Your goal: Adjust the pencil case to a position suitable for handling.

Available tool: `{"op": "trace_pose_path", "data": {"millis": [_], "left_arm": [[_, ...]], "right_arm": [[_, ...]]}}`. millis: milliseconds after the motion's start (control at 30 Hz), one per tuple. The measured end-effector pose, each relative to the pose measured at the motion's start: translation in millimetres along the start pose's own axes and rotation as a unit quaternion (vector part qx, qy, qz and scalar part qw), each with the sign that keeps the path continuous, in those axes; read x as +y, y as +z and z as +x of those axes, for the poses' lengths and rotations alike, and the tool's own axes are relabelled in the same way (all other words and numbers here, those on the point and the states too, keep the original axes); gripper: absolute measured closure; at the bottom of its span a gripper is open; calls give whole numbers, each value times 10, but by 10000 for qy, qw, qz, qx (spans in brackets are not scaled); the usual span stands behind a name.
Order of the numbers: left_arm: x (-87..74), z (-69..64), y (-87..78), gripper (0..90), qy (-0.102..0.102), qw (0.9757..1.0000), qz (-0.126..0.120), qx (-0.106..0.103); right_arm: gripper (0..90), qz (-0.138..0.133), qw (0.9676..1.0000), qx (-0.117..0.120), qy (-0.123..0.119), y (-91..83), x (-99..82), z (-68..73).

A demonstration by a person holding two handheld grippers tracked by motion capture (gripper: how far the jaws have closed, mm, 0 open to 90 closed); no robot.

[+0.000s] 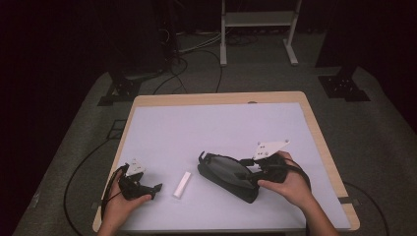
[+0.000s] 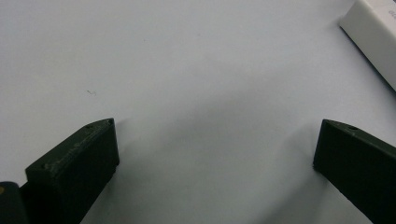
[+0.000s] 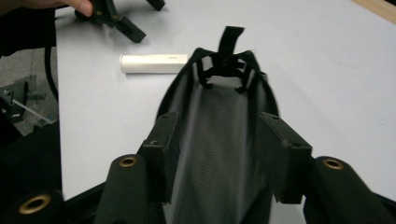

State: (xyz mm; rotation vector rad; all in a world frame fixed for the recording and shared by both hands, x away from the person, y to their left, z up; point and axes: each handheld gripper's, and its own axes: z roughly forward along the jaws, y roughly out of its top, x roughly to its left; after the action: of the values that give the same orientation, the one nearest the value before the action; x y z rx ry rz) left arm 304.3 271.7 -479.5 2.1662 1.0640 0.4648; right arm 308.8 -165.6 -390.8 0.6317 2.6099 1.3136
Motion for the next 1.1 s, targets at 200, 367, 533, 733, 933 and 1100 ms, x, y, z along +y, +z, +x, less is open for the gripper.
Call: {"op": "trace_pose_path", "data": {"millis": [200, 367, 533, 733, 933, 1100], "left_arm": [[0, 0, 0, 0, -1, 10000, -1, -1], [0, 0, 0, 0, 0, 10000, -2, 1], [0, 0, 0, 0, -2, 10000, 0, -1], [0, 0, 0, 0, -1, 10000, -2, 1], [0, -1, 0, 0, 1, 10000, -2, 2], [0, 0, 0, 0, 1, 10000, -2, 1]], "right_arm": [[439, -55, 9997, -192, 121, -83, -40, -110], [408, -73, 9989, -380, 262, -133, -92, -204], [383, -85, 9977, -555, 381, -160, -140, -283], [362, -52, 9962, -731, 467, -185, -188, -359], [332, -25, 9942, -899, 598, -207, -254, -441], [309, 1, 9918, -1041, 748, -237, -321, -521]]}}
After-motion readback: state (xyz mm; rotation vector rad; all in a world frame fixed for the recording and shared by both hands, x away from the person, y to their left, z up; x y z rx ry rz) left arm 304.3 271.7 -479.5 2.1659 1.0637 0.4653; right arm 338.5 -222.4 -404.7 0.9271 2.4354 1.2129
